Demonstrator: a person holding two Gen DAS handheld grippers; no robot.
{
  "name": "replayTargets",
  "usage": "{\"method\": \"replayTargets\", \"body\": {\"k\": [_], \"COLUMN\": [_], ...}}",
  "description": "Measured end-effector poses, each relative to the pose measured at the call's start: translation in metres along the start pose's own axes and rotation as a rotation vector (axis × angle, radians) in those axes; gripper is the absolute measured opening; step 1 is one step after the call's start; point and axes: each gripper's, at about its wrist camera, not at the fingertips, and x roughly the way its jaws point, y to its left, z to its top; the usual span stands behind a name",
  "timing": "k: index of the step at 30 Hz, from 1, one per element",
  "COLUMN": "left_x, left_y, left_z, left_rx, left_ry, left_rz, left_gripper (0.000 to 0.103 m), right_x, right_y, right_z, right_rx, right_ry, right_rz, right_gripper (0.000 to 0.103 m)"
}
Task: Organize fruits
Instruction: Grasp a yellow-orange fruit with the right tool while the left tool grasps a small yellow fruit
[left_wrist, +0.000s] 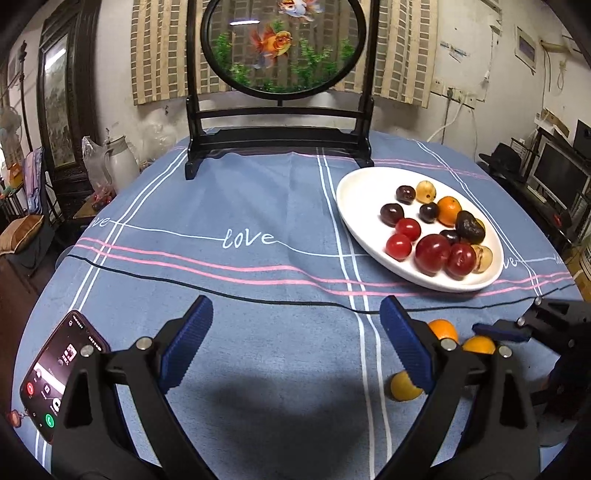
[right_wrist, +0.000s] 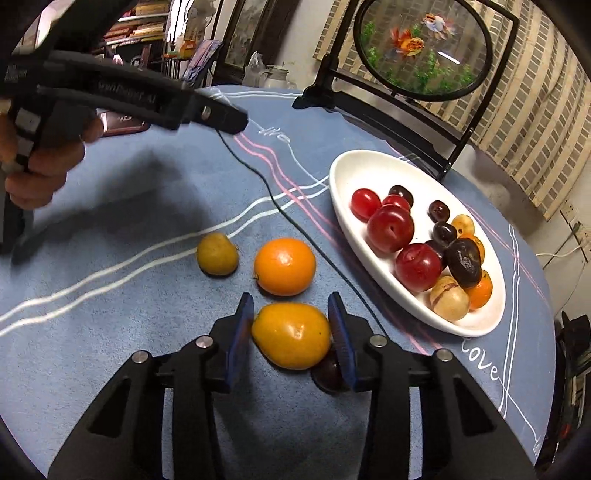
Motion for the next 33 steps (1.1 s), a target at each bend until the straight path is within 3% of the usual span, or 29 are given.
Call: {"method": "replayTargets", "body": {"k": [3,7,11,16,23,27,30,33], "left_x": [0.0,-0.002,0.004,0.015,0.009,0.011,0.016,0.023], "left_y": [-0.01,-0.041,-0.065,-0.063,-0.057,-0.057,-0.061,-0.065], "left_z": [-0.004,-0.017,-0.034,-0.041,-0.049,-0.049,-0.052,-0.055], "left_rx": [0.049,0.194,0.315,0.334,0.34,0.336,0.351,0.361], "left_ry": [0.028,0.083,0.127,0.184,0.178,0.182,0.194,0.213], "left_rz": [-0.066,-0.241,-0.25,-0.253,-0.261,-0.262,-0.244,-0.228], "left_gripper": [0.091,0.059,0.038,0.038,0.04,0.043,0.043,0.043], "right_x": [-0.018,-0.035,-0.047,-0.044,-0.021,-0.016,-0.009,0.0], "right_y": [-0.019,-0.04,-0.042,-0.037,-0.02,-0.027,-0.026,-0.027], "right_z": [0.005,0.004,0.004,0.001,-0.004,-0.003,0.0,0.001], "right_rx": [0.118,0.255,0.292,0.279,0.254,0.289,0.25,0.255], "right_ry": [-0.066,-0.125,-0.161,-0.141,-0.045,-0.043,-0.021,0.002], "right_rz": [0.047,0.101,0.122,0.164,0.244,0.235,0.146,0.132], "right_gripper": [0.042,0.041,0.041,0.041,0.041,0.041,0.041,0.041]}}
